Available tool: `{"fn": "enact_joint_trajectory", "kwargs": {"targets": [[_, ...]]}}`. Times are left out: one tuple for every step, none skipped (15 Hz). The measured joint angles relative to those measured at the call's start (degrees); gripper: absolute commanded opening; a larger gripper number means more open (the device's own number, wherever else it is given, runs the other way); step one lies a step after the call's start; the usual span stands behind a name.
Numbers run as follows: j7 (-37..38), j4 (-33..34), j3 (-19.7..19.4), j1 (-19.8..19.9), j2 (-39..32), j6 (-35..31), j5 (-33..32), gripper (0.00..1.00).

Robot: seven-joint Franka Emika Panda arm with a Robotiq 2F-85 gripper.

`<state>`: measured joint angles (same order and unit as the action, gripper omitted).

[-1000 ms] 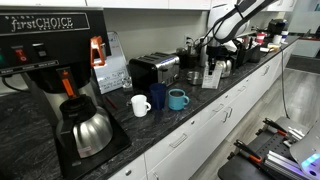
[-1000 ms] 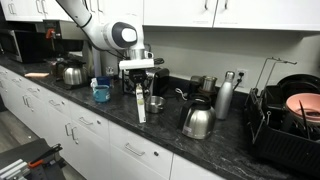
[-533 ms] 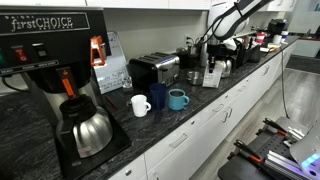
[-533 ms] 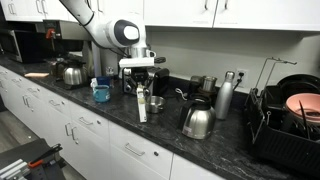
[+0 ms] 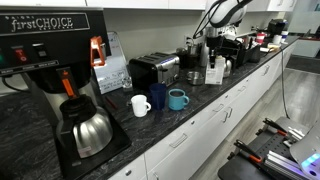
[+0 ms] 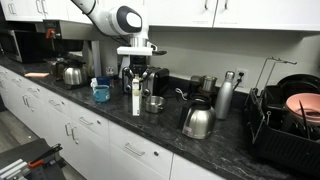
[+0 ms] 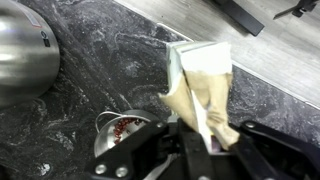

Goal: Move the white box to the front of the toaster

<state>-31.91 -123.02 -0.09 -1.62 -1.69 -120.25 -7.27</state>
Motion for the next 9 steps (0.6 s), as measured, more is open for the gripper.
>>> {"fn": "enact_joint_trajectory", "kwargs": {"targets": [[1.52,0.86,0.35,-0.24,-0.02,1.71,1.06,0.03],[3.39,1.58,0.81,-0.47,-0.05,2.82,2.04,0.03],[5.61,2.25,1.31,-0.76,-0.13,3.53,2.80,0.03],[8.19,2.75,1.78,-1.15,-0.25,3.66,3.12,0.03],[11.12,3.10,2.22,-1.50,-0.33,3.66,3.11,0.03],[14.29,3.37,2.62,-1.82,-0.34,3.65,3.02,0.03],[17.59,3.63,2.94,-2.14,-0.34,3.65,2.88,0.03],[20.75,3.87,3.10,-2.49,-0.33,3.70,2.72,0.03],[23.77,4.03,3.29,-2.76,-0.30,3.88,2.61,0.03]]}}
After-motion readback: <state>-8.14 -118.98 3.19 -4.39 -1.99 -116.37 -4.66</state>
